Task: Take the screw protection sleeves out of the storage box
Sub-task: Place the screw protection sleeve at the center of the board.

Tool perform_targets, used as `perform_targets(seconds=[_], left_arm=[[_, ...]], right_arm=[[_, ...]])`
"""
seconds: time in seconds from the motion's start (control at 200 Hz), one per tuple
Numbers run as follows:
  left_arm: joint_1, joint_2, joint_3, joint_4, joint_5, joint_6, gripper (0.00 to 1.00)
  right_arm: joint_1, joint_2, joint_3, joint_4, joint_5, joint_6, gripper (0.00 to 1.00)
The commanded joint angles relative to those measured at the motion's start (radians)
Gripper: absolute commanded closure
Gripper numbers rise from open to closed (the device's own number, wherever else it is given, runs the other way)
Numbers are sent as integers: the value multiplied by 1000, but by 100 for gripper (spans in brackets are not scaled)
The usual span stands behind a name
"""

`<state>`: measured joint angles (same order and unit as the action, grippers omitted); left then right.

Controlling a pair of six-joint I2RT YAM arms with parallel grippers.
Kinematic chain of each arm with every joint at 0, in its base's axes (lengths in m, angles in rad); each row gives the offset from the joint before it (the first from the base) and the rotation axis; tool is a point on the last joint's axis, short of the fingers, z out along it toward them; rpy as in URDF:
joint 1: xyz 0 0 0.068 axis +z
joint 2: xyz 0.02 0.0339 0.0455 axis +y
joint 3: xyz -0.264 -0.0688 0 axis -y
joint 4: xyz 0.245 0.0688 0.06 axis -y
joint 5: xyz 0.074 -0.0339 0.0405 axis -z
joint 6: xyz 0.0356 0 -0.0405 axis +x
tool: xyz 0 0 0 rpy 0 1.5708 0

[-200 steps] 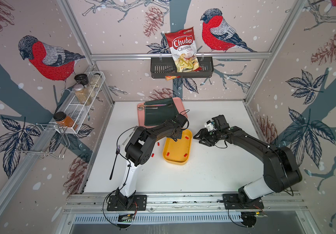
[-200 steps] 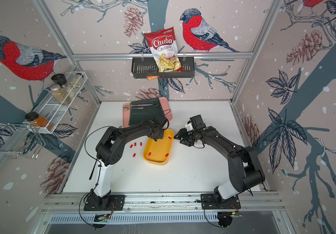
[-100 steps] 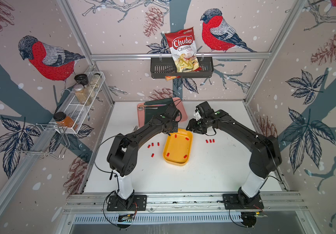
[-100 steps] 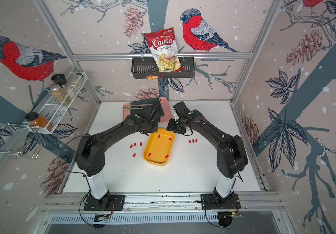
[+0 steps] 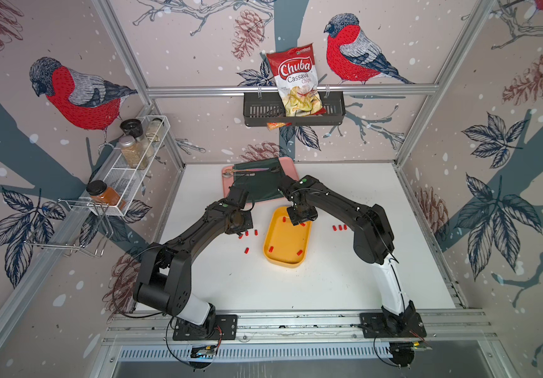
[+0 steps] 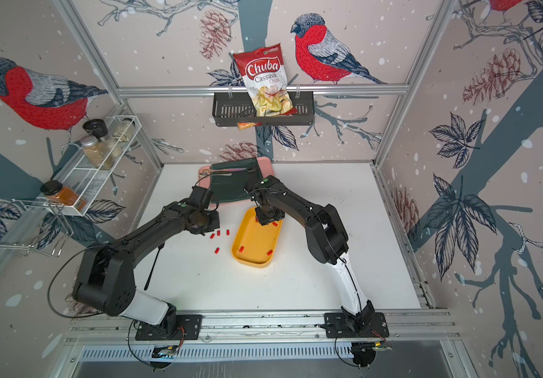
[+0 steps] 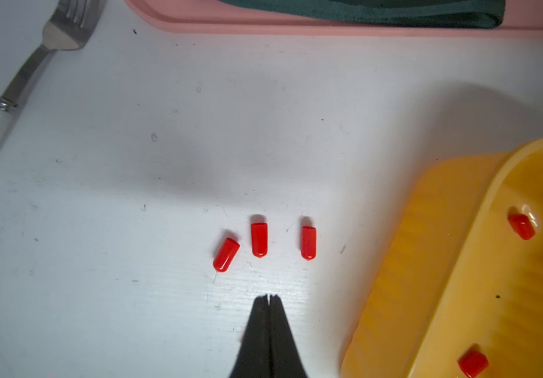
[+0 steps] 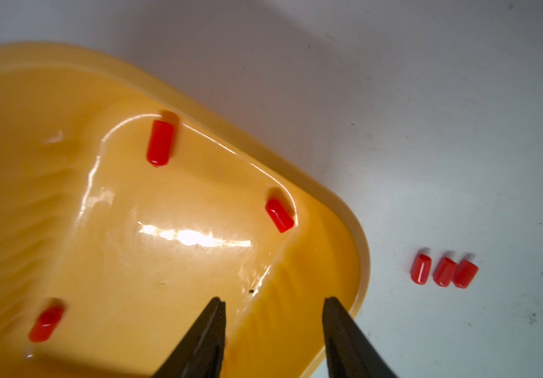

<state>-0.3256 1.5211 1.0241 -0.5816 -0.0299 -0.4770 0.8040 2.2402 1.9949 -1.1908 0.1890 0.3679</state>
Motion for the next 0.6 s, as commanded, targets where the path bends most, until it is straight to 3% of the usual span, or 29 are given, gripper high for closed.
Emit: perform_targets(seconds=[0.0,0.595], left_arm=[[4,0,-21,33,-23,18,100],[5,46,-97,44,-86,68,100]], right_arm=[[8,15,-3,-27,82,-26,48],[9,48,-23,26,80,-36,48]])
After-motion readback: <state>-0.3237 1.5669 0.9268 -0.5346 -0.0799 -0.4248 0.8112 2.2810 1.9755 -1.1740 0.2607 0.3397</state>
